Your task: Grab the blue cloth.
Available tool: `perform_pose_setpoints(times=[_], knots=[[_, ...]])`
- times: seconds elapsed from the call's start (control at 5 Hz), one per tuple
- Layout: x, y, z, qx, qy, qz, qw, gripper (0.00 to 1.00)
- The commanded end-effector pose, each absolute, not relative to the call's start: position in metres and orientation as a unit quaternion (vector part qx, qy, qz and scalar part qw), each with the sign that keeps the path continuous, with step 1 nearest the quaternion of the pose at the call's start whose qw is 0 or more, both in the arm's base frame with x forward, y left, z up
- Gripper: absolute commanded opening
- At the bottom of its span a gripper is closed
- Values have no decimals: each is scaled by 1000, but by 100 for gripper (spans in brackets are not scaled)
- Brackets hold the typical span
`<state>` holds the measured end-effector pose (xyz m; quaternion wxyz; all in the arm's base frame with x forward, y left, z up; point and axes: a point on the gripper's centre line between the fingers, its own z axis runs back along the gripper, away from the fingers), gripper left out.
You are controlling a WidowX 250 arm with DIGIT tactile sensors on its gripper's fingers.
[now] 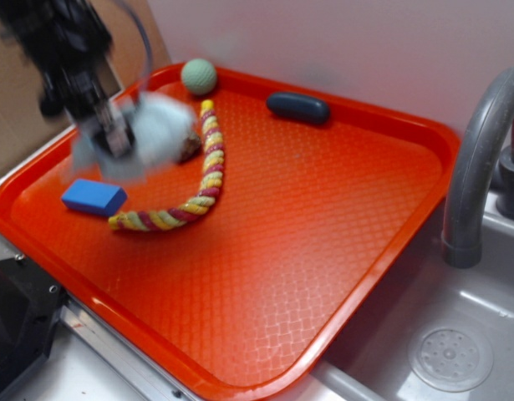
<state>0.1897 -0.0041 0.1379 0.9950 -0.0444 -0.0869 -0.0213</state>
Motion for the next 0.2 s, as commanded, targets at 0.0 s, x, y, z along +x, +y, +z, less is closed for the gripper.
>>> perform_pose_setpoints(times=[0.0], knots=[[187,37,244,4,-134,63,989,0]])
